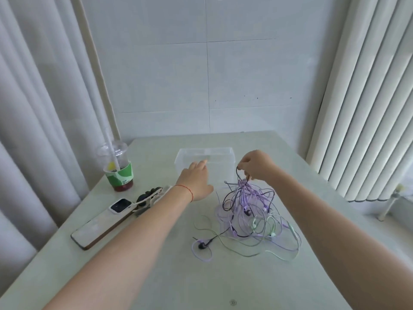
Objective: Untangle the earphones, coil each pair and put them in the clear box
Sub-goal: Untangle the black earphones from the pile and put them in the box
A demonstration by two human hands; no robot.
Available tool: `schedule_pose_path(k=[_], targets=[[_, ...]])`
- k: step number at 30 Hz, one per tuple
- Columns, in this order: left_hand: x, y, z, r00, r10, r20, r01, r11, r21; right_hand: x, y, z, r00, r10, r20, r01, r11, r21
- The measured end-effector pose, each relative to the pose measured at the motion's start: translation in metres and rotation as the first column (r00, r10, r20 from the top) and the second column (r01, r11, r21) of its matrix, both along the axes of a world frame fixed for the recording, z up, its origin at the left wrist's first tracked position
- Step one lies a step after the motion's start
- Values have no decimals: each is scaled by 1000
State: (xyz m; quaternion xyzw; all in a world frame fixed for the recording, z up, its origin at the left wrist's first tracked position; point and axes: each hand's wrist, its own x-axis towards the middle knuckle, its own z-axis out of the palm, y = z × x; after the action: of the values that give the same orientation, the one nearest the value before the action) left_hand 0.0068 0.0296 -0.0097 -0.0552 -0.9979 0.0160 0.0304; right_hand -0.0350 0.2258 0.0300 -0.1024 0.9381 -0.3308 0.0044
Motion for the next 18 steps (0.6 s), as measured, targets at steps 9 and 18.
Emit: schedule_pose_path(k=[9, 18], targets=[[-43, 1, -1, 1000, 12, 21, -14, 995, 101, -5, -6, 41, 993, 115, 14, -103, 934, -343], [-10, 18, 42, 970, -234, 60, 74, 523, 849, 5, -22, 61, 988, 89, -127, -118, 963, -244]])
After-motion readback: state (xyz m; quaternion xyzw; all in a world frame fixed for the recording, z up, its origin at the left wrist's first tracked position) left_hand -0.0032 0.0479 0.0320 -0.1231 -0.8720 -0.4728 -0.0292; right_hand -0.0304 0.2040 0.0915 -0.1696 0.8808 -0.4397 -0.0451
